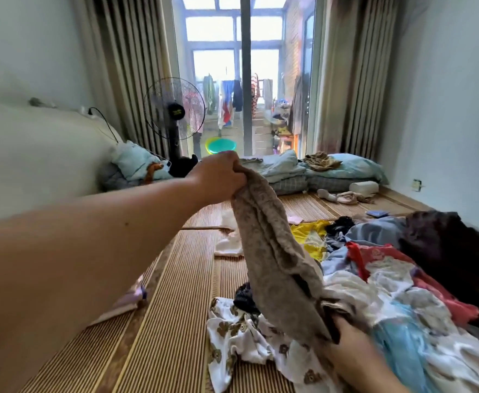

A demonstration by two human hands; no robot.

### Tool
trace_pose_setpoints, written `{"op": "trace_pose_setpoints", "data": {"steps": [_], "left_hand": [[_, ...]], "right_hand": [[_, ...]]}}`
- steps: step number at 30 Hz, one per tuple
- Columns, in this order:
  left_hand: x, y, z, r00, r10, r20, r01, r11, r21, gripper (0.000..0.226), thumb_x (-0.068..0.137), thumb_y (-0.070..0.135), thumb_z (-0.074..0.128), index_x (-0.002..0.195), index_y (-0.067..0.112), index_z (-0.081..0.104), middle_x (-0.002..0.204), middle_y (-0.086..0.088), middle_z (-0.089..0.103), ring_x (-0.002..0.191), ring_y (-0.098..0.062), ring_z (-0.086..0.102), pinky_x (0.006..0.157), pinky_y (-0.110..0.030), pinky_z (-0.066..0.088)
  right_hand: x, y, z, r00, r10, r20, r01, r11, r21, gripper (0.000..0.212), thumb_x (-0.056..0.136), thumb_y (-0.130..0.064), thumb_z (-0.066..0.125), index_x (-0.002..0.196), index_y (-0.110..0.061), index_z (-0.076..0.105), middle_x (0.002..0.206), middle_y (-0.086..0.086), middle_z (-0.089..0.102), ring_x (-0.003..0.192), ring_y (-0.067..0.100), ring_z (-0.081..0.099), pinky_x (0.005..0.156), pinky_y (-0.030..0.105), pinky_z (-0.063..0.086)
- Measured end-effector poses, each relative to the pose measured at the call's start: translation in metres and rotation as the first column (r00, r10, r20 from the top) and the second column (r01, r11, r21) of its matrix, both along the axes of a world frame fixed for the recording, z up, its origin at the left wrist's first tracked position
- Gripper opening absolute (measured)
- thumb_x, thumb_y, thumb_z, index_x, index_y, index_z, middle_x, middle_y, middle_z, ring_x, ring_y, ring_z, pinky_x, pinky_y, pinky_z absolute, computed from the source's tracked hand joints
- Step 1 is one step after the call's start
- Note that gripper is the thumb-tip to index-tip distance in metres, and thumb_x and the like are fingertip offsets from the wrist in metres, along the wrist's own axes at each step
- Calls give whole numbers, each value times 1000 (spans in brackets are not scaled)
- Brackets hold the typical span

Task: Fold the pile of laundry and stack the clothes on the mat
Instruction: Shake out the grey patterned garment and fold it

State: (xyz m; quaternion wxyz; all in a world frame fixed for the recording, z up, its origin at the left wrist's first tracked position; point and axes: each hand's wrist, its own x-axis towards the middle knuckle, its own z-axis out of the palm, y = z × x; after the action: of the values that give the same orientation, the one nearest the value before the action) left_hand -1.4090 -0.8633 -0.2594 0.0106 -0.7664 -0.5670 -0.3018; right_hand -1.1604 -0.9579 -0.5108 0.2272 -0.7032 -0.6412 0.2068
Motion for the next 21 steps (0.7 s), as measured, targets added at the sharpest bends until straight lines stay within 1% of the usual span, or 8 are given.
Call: {"op": "trace_pose_setpoints", "data": {"steps": [4, 7, 8, 11, 13, 15, 18, 21], "left_hand": [[-12, -22, 37, 968, 1, 249, -3, 1000, 9, 13, 83, 21, 55, 73, 24, 49, 75, -1, 60, 63, -16, 61, 53, -24, 44], [-19, -40, 50, 908, -9, 419, 36, 998, -57, 5, 86, 20, 57, 82, 18, 57, 79, -6, 67, 54, -13, 66, 45, -20, 49], [-21, -46, 51, 894, -4, 449, 50, 995, -91, 4, 87, 20, 58, 86, 16, 58, 80, -7, 68, 52, -12, 66, 45, -20, 50], [-29, -59, 47, 910, 13, 414, 64, 983, -171, 9, 87, 26, 61, 91, 18, 59, 80, -7, 68, 52, -13, 67, 45, -21, 52], [-41, -67, 46, 919, 16, 394, 58, 983, -176, 12, 86, 32, 65, 85, 22, 59, 71, -3, 66, 44, -8, 62, 42, -19, 48], [-62, -76, 49, 929, 17, 371, 62, 978, -201, 16, 83, 35, 69, 79, 21, 63, 53, 3, 61, 33, -6, 53, 35, -16, 41], [-98, -91, 49, 986, 38, 165, 16, 950, -313, 18, 67, 37, 68, 73, 19, 68, 44, 5, 54, 36, -12, 50, 39, -20, 40], [-123, -109, 49, 991, 109, 77, -78, 941, -330, 26, 51, 35, 57, 68, 17, 65, 52, 3, 61, 51, -20, 59, 54, -36, 53]], "right_hand": [[-13, 6, 41, 995, 76, 66, -69, 992, -109, 88, 73, -65, 66, 148, -36, 32, 141, -5, 53, 122, 16, 52, 92, 27, 43], [-48, 1, 97, 962, 164, -217, -153, 986, 71, 99, 53, -73, 71, 142, -48, 35, 119, -19, 62, 100, 7, 59, 76, 25, 45], [-64, -2, 113, 954, 180, -241, -146, 977, 153, 95, 53, -73, 70, 139, -48, 38, 112, -21, 64, 97, 7, 61, 74, 24, 46], [-107, -13, 146, 998, 69, 13, -65, 848, 526, 57, 76, -60, 65, 126, -35, 54, 97, -6, 71, 87, 21, 67, 68, 29, 50], [-122, -17, 165, 998, 50, -35, -15, 755, 655, 35, 86, -47, 63, 116, -30, 62, 88, -4, 72, 76, 20, 65, 59, 22, 45], [-124, -17, 192, 969, 117, -219, 53, 764, 643, 20, 91, -39, 61, 105, -27, 69, 85, -7, 70, 74, 14, 60, 57, 20, 38], [-115, -15, 239, 901, 162, -403, 131, 784, 607, 15, 91, -34, 63, 90, -22, 71, 80, -8, 66, 81, 19, 61, 64, 27, 37], [-116, -21, 279, 944, 241, -225, -33, 747, 664, 14, 89, -32, 67, 95, -21, 73, 82, -7, 65, 81, 14, 59, 69, 26, 39]]}}
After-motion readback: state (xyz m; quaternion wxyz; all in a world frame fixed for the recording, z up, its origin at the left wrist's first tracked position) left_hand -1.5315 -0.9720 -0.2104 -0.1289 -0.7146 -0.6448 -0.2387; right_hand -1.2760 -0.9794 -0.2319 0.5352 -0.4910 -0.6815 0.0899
